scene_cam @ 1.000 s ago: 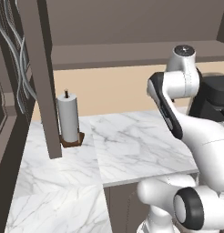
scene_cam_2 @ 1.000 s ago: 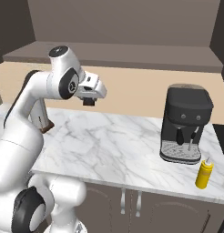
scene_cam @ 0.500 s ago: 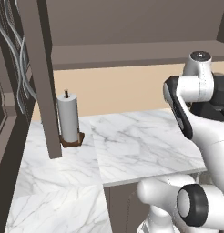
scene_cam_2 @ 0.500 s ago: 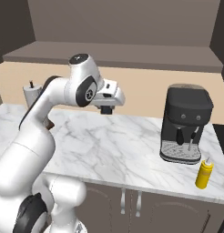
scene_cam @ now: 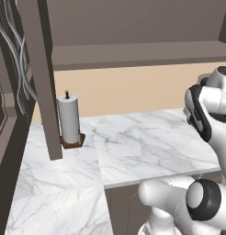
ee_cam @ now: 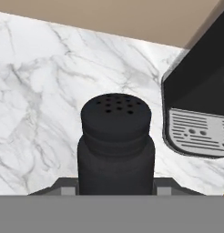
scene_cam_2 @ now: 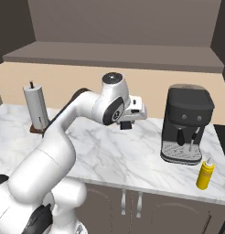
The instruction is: Take 2 condiments from the cabinet and move them on the counter near the stove.Make sure the condiments are lined up with each other, next to each other.
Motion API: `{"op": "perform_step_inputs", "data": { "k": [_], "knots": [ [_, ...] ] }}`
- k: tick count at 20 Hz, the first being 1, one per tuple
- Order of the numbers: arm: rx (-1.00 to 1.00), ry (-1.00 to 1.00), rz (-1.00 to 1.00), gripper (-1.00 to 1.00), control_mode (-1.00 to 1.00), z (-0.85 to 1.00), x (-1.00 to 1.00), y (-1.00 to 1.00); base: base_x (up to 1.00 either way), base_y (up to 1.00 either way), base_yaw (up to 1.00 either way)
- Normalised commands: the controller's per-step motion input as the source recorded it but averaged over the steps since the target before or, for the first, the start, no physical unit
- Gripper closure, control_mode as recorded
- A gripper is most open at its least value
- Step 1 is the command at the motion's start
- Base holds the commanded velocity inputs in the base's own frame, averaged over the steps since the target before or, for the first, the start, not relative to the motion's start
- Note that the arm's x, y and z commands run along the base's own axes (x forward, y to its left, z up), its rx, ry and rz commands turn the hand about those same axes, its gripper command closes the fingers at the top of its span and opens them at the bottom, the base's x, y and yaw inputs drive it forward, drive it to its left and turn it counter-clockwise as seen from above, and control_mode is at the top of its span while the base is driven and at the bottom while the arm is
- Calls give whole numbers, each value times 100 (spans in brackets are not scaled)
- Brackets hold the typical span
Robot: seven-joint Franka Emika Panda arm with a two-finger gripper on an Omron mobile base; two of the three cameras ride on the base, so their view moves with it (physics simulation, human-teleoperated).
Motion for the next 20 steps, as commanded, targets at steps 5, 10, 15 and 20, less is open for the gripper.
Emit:
{"op": "perform_step_inputs", "data": {
  "k": [5, 10, 15, 20],
  "knots": [
    [0, 0, 24, 100, -100, -40, -8, -69, 0, 0, 0],
    [0, 0, 5, 100, -100, -28, -6, -69, 0, 0, 0],
    [-2, 0, -11, 100, -100, -40, 0, -58, 0, 0, 0],
    [0, 0, -8, 100, -100, -33, -3, -51, 0, 0, 0]
  ]
}}
